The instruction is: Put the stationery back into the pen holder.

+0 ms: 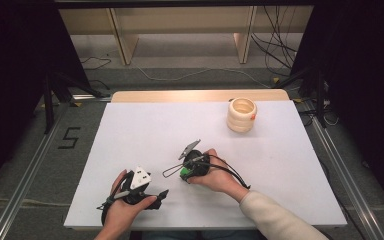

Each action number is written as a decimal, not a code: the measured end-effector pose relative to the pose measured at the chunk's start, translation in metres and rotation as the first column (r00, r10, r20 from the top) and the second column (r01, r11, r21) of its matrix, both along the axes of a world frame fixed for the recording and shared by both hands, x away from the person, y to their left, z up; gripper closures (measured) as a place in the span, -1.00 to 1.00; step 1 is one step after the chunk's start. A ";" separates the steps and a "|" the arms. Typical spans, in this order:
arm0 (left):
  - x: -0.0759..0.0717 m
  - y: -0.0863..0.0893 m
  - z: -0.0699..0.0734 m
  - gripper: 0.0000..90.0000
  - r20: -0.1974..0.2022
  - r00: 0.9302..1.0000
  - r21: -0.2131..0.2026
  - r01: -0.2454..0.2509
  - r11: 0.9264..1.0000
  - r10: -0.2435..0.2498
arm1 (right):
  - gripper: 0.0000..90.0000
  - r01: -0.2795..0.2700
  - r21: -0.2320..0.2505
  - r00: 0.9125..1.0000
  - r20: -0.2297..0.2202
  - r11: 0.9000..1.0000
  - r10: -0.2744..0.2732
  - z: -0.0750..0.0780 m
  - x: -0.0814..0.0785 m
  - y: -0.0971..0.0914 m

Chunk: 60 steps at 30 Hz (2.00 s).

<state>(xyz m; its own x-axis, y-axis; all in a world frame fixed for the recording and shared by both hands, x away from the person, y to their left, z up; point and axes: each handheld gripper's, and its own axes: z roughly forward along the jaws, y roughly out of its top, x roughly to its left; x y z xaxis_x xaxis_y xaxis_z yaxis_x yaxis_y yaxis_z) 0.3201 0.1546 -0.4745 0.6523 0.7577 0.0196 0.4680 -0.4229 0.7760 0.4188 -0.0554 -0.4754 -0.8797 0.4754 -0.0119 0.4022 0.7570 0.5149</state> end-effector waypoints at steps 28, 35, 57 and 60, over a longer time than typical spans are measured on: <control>0.000 0.000 -0.001 -0.65 -0.002 1.000 0.000 0.002 1.000 -0.002 | 0.49 0.039 0.022 0.999 -0.003 0.999 -0.039 -0.001 -0.003 0.000; 0.000 0.000 -0.001 -0.65 -0.001 1.000 0.000 0.003 1.000 -0.003 | 0.50 0.041 0.029 0.999 -0.007 0.999 -0.040 -0.001 -0.002 -0.001; 0.000 0.002 0.001 -0.65 0.003 1.000 0.003 0.003 1.000 -0.003 | 0.50 0.131 0.285 0.988 0.038 0.950 -0.147 0.019 -0.004 -0.035; 0.000 0.002 0.001 -0.65 0.003 1.000 0.001 0.003 1.000 -0.003 | 0.50 0.141 0.335 0.983 0.064 0.932 -0.172 0.023 -0.004 -0.044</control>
